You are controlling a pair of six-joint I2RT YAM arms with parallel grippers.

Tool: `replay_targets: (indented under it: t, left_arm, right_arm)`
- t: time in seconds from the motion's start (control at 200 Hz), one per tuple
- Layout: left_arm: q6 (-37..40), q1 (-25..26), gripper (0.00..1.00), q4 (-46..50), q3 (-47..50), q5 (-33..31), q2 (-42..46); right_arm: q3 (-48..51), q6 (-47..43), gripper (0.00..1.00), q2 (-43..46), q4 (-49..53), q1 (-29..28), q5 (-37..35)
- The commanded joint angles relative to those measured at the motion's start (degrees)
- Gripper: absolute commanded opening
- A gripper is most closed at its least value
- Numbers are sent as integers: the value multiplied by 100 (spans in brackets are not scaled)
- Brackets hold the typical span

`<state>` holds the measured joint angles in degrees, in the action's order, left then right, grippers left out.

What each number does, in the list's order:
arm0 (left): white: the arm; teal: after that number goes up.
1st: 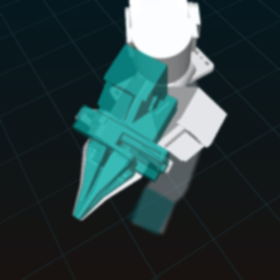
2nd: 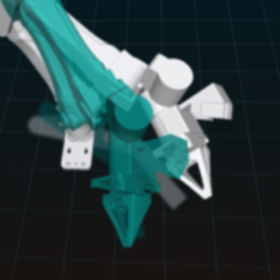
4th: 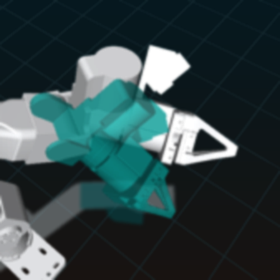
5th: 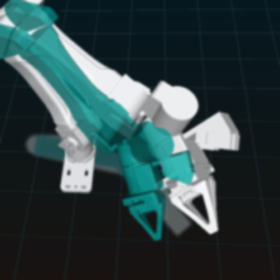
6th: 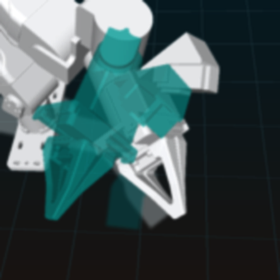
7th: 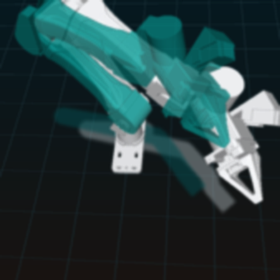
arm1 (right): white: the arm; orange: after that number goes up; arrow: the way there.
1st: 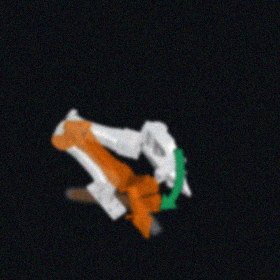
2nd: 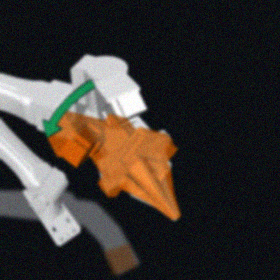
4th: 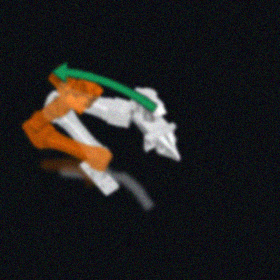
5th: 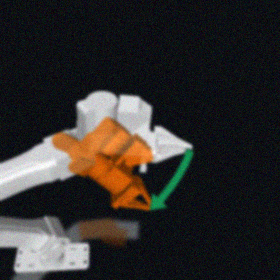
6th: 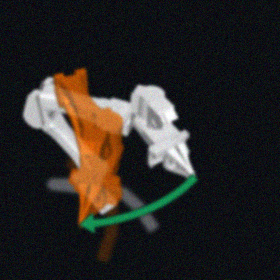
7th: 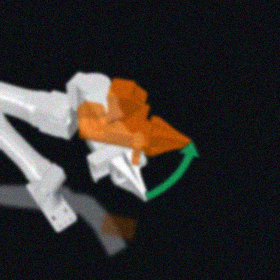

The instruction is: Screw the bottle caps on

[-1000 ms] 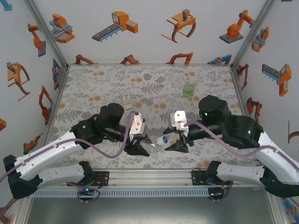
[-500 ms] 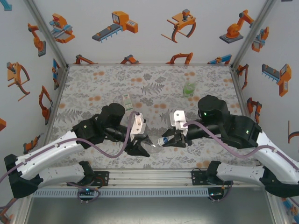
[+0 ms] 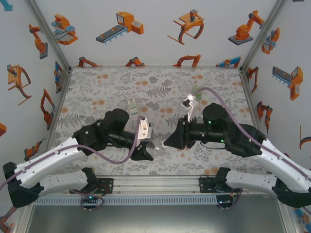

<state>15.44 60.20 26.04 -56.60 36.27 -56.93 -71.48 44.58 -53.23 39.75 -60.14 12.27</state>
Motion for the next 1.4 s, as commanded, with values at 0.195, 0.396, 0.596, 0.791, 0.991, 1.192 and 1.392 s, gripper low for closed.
replay_targets:
  t: [0.195, 0.396, 0.596, 0.791, 0.991, 1.192, 1.392]
  left_arm:
    - [126, 26, 0, -541, -33, -106, 68]
    - [104, 25, 0, -518, 16, -94, 179]
    - [39, 26, 0, -539, 50, 78, 295]
    - [-40, 25, 0, -536, 123, 174, 434]
    - [-85, 27, 0, -578, 115, 278, 455]
    - [-98, 24, 0, -574, 88, 399, 424]
    - [-127, 26, 0, -581, 88, 467, 384]
  right_arm:
    - [42, 3352, 5, -526, 114, -70, -192]
    - [-643, 1105, 48, -432, 103, -63, -534]
    - [-795, -1373, 53, -214, -370, -62, -468]
    - [-461, -4062, 52, 263, -854, -64, 569]
    - [-354, -6149, 56, 434, -339, -65, 1505]
    - [-529, -6734, 57, 161, -54, -68, 2436]
    - [-527, -6710, 52, 36, -57, -60, 2157]
